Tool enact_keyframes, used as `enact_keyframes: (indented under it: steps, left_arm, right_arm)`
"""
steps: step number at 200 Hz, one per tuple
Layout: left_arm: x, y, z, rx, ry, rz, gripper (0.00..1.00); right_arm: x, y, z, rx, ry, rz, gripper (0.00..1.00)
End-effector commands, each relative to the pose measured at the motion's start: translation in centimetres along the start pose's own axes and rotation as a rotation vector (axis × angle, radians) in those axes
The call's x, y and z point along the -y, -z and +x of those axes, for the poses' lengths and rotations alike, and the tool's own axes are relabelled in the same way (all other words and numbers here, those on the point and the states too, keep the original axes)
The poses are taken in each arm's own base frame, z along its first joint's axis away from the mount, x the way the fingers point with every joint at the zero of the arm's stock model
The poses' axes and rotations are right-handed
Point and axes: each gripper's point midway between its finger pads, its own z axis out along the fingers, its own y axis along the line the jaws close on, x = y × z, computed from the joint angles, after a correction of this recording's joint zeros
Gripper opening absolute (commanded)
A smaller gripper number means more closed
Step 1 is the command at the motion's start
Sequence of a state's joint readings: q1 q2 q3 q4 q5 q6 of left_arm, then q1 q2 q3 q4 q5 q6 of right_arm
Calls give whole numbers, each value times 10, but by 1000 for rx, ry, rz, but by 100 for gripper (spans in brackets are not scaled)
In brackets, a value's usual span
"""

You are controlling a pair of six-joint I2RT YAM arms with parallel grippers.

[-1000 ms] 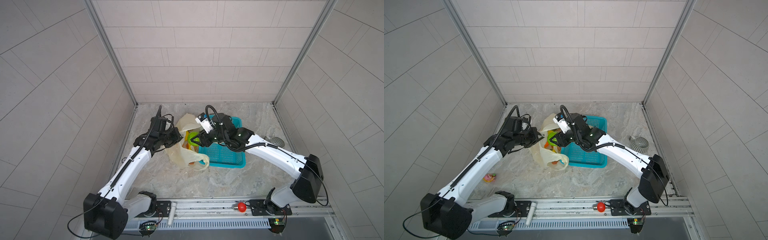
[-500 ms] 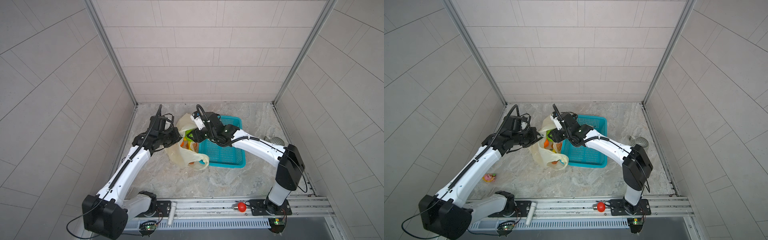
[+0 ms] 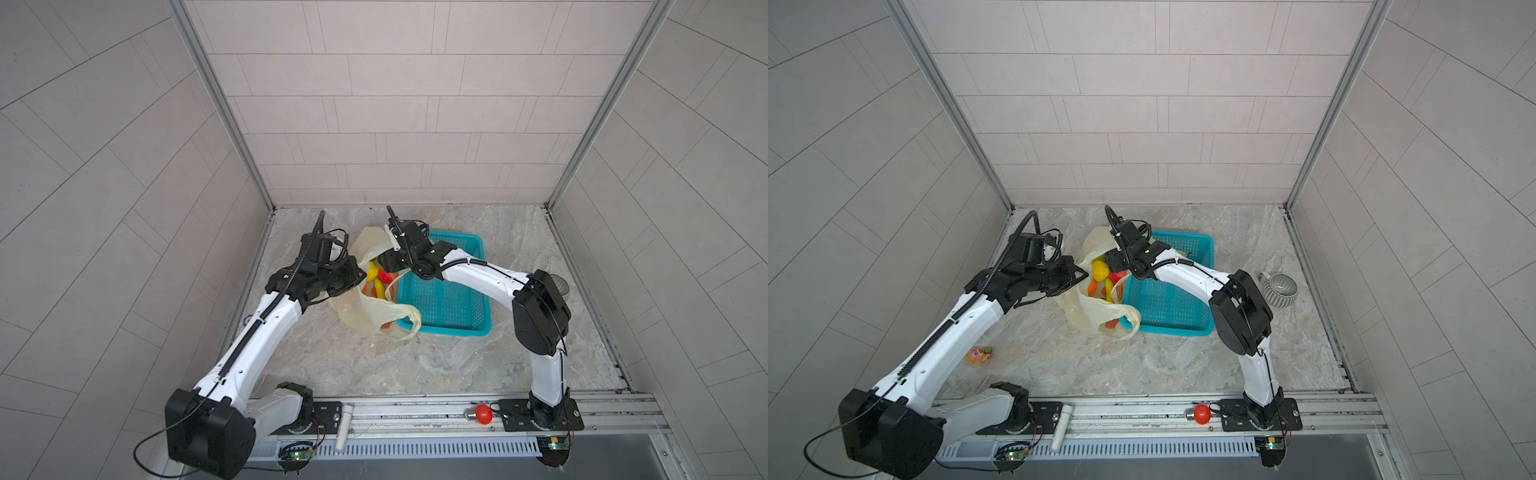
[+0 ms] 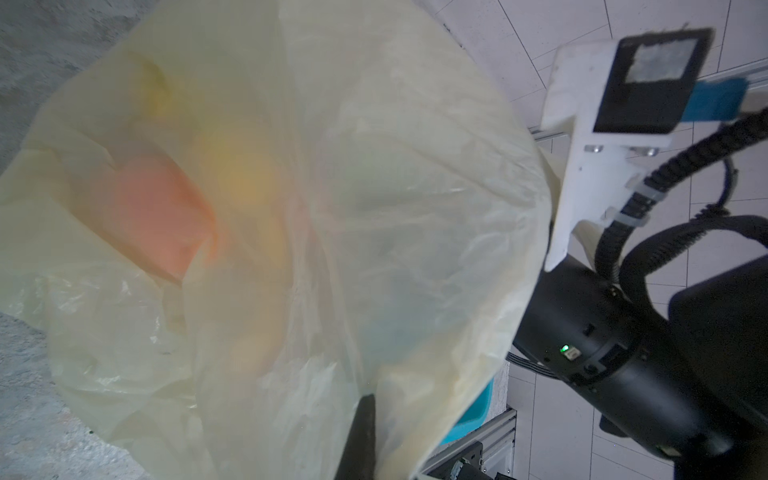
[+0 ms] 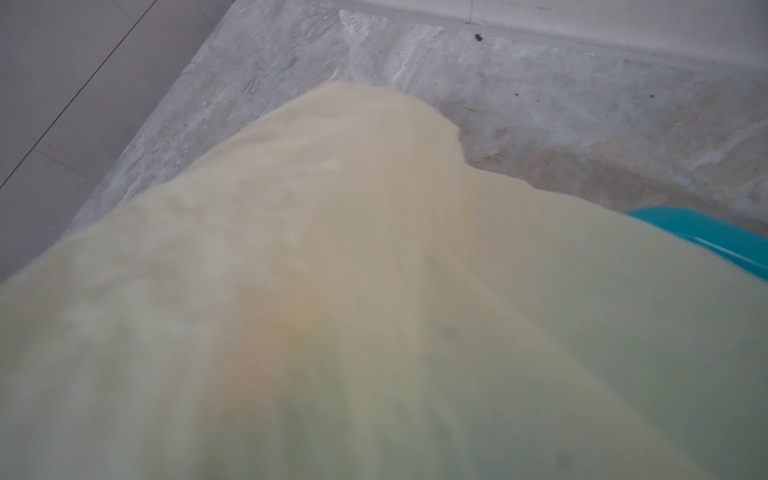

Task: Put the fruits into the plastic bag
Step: 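Carry the green custard apple into the bag mouth and release it, then withdraw the right gripper from the bag back over the basket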

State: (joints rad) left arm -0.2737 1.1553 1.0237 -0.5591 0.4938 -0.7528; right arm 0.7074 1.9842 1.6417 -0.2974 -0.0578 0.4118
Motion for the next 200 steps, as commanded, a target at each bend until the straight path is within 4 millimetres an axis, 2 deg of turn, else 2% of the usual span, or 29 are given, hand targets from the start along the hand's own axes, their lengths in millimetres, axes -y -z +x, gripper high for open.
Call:
enact_keyframes:
  steps: [1, 37, 69, 109, 160, 180, 200]
  left_arm:
    - [-2, -2, 5, -10, 3, 5, 0]
    - [-2, -4, 5, -16, 10, 7, 0]
    - [-2, -5, 4, -13, 17, 6, 0]
    - [-2, -9, 3, -15, 31, 8, 0]
    - [-3, -12, 2, -15, 37, 7, 0]
    - [-5, -12, 3, -18, 38, 6, 0]
    - [-6, -12, 5, -18, 41, 3, 0]
  right_arm:
    - [13, 10, -21, 45, -32, 38, 73]
    - [15, 24, -25, 25, 14, 14, 76]
    - [0, 45, -17, -27, 75, -105, 74]
    - [-33, 86, -3, -33, 75, -323, 72]
    - [-66, 152, -5, 35, 89, -553, 71]
    - [-62, 182, -18, 113, 92, -573, 71]
    - [-33, 213, -49, 245, 12, -552, 71]
